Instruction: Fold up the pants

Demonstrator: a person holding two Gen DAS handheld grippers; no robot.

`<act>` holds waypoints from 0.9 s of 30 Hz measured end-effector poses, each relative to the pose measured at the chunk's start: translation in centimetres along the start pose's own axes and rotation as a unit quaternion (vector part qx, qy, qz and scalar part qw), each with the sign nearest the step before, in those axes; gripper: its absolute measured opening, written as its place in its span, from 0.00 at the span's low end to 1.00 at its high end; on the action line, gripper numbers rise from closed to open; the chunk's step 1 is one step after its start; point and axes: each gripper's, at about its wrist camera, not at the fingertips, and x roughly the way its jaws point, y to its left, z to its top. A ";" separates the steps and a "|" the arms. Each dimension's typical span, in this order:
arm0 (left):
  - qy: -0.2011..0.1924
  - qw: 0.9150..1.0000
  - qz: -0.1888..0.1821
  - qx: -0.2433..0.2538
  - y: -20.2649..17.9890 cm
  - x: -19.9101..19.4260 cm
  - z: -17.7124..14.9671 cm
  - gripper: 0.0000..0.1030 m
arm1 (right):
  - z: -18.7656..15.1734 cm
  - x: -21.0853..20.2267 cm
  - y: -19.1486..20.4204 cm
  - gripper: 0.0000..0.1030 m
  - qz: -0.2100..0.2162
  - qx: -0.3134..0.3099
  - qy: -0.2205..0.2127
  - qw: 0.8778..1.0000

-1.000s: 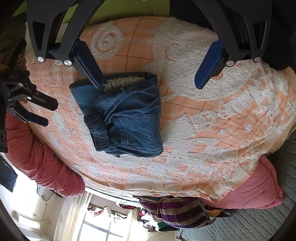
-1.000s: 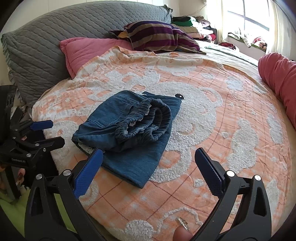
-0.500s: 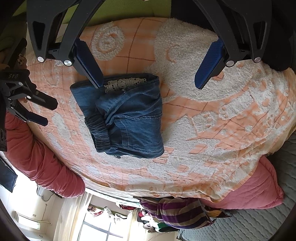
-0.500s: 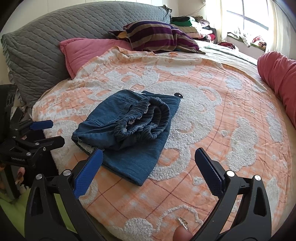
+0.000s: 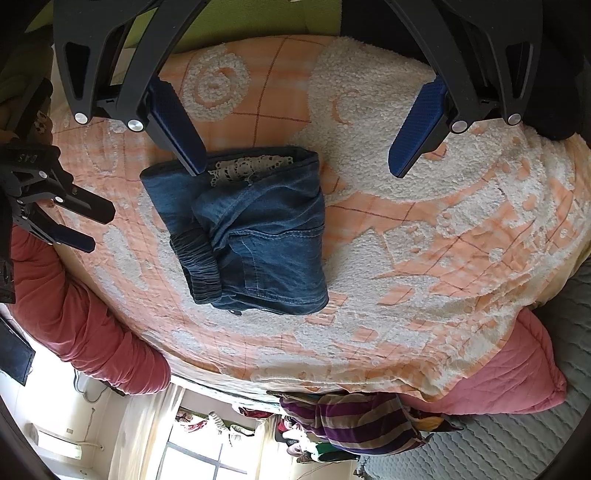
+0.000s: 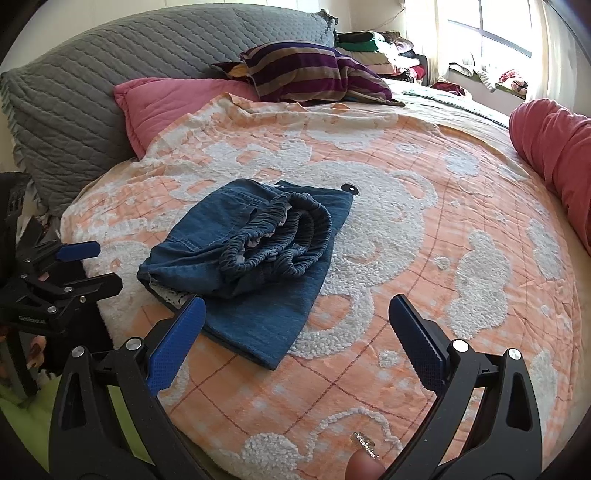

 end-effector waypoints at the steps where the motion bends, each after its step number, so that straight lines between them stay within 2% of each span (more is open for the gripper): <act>1: 0.000 1.000 0.000 0.001 -0.1 0.0 0.0 0.96 | 0.0 0.0 0.0 0.91 -0.001 0.001 0.000 1.000; 9: -0.005 1.000 -0.019 0.007 -0.4 -0.3 -0.1 0.96 | 0.1 -0.1 -0.2 0.91 -0.007 0.004 -0.002 1.000; 12: -0.004 1.000 0.006 0.023 -0.9 -0.4 -0.1 0.96 | 0.0 -0.2 -0.4 0.91 -0.013 0.008 -0.002 1.000; 18: 0.001 0.999 0.043 0.004 -0.3 -0.1 0.2 0.96 | -0.7 -0.5 -2.1 0.91 -0.032 0.024 -0.002 0.999; 22: 0.019 0.999 0.045 -0.020 1.7 1.2 1.0 0.96 | -1.5 -0.4 -5.9 0.91 -0.065 0.058 0.002 0.996; 24: 0.032 0.997 0.057 -0.042 3.7 2.5 1.7 0.96 | -2.0 -0.2 -9.5 0.91 -0.102 0.090 0.002 0.991; 27: 0.054 0.990 0.093 -0.086 8.4 5.2 3.5 0.96 | -2.8 -0.1 -16.3 0.91 -0.175 0.154 0.007 0.972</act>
